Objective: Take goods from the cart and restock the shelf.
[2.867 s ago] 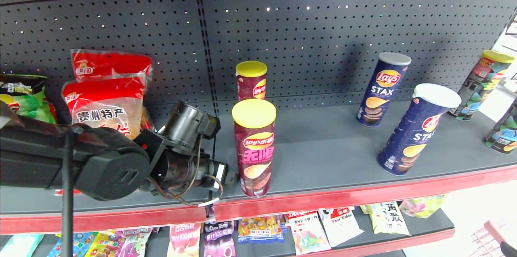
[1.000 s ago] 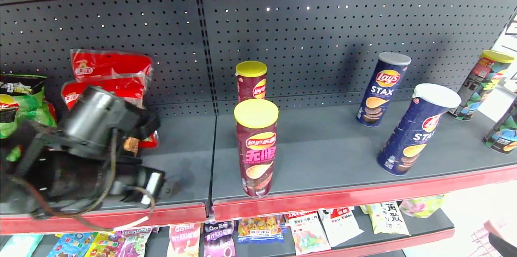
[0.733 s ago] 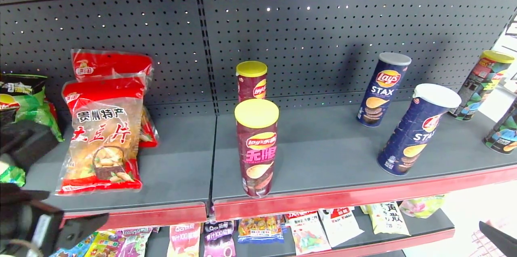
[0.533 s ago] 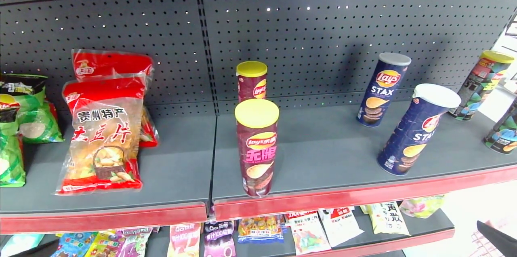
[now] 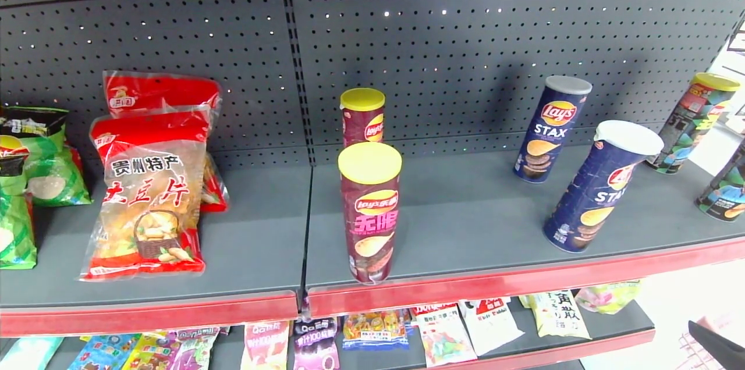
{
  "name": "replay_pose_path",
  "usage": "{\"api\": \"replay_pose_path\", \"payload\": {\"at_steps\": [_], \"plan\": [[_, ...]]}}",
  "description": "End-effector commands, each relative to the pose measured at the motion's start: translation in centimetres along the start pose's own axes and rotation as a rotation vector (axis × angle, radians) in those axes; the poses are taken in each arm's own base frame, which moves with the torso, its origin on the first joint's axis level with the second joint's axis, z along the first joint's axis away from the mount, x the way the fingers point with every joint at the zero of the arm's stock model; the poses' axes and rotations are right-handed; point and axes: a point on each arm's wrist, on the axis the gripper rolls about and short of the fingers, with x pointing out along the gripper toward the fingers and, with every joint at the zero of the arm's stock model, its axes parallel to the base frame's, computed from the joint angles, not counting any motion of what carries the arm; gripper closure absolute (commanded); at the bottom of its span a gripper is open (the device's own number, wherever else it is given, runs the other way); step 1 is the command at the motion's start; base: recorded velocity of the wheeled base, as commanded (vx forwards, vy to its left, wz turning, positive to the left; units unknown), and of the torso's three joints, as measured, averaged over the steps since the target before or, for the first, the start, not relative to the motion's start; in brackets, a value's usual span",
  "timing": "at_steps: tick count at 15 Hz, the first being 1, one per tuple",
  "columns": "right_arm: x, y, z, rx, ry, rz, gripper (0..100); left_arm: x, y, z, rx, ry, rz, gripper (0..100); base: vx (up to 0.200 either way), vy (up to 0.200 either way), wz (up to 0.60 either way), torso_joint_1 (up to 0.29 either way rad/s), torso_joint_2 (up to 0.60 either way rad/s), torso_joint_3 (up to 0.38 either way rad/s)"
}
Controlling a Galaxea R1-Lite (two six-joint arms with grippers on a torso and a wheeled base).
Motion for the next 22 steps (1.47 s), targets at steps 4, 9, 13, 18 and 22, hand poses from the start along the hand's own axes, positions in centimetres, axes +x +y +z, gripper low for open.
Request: {"api": "replay_pose_path", "payload": {"at_steps": [4, 9, 13, 18, 22], "plan": [[-0.02, 0.02, -0.12, -0.003, 0.001, 0.0, 0, 0.49, -0.17, -0.72, -0.021, -0.05, -0.001, 0, -0.05, 0.0, 0.0, 0.001, 0.0, -0.001], [-0.06, 0.02, -0.16, -0.01, -0.001, 0.0, 0, 0.66, -0.29, -0.37, -0.036, -0.101, -0.011, 0, 0.0, -0.08, 0.0, 0.003, 0.0, 0.0], [-0.06, 0.02, -0.16, -0.015, -0.001, 0.002, 0, 0.62, -0.27, -0.39, -0.024, -0.105, -0.009, 0, 0.0, -0.2, 0.0, 0.004, 0.0, 0.0], [-0.08, 0.02, -0.15, -0.015, -0.004, 0.001, 0, 0.72, -0.3, -0.69, -0.02, -0.103, -0.011, 0, 0.0, -0.2, 0.0, -0.001, 0.0, 0.0], [-0.08, 0.02, -0.17, -0.015, -0.002, 0.001, 0, 0.77, -0.32, -0.71, -0.02, -0.1, -0.01, 0, 0.0, -0.2, 0.0, 0.002, 0.0, 0.001]]}}
